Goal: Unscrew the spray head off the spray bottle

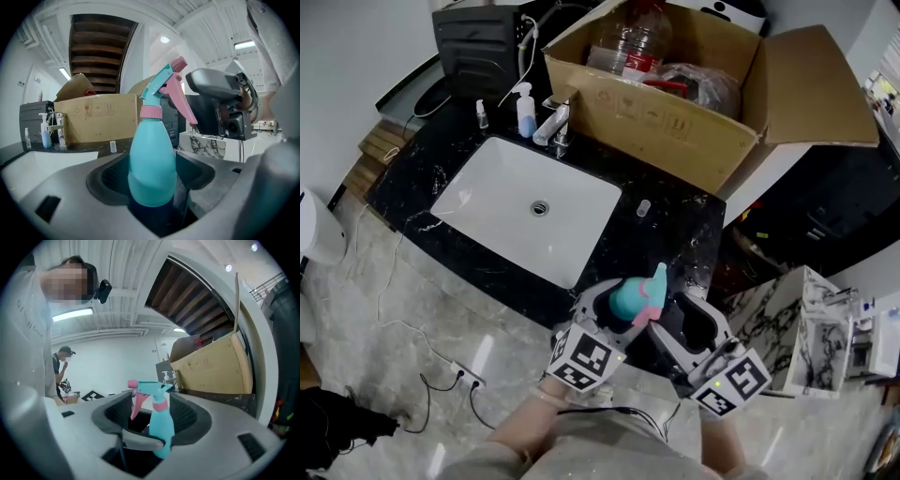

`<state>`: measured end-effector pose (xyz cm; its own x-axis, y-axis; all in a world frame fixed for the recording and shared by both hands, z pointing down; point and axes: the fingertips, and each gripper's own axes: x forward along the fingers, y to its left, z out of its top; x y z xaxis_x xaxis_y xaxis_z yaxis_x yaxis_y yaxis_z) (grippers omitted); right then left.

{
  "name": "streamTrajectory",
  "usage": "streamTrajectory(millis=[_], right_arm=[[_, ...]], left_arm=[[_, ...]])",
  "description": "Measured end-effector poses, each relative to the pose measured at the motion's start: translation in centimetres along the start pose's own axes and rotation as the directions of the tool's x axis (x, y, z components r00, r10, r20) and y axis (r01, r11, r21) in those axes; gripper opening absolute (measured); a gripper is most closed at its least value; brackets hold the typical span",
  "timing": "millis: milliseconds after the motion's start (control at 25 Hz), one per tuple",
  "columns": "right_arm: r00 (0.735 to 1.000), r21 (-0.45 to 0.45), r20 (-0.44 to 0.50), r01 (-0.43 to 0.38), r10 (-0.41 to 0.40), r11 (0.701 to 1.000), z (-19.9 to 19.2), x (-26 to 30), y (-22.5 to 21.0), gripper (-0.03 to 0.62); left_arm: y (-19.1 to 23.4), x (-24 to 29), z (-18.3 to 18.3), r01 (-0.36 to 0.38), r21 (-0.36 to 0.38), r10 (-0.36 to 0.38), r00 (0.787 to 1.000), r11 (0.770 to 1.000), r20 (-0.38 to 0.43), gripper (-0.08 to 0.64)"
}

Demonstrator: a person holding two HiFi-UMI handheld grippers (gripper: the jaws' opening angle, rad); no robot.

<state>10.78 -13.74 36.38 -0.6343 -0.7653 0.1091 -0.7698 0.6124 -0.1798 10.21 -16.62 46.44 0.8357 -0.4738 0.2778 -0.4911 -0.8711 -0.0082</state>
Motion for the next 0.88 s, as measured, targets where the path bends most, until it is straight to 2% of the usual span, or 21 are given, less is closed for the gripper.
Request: streamTrajectory(millis=[80,200,480,880], right_arm=[[1.0,0.005,-0.002,0.009,-0.009,1.0,-0.2,1.1,0.4,0.272],[0.999,0.016,-0.009,0.044,-0.044,0.999,-0.4,2.2,0.3,0.282],[0.995,0.024,-0.033,0.091,-0.091,0.996,-1.0,0.2,-1.6,0.252],[0.991,-0.021,-0.04,0.128,-0.129,0.992,-0.5,-0.6,-4.8,0.195]], left_arm=[[0.1,-0.1,0.0,-0.004,-0.002,0.004,1.0,1.0,0.0,0.319],[0.1,0.0,0.0,-0.008,-0.002,0.008,1.0,1.0,-0.001,0.319],[0.0,0.1,-0.1,-0.008,-0.004,0.008,1.0,1.0,0.002,0.319],[0.1,0.1,0.0,-0.01,-0.005,0.01,1.0,1.0,0.002,0.319]])
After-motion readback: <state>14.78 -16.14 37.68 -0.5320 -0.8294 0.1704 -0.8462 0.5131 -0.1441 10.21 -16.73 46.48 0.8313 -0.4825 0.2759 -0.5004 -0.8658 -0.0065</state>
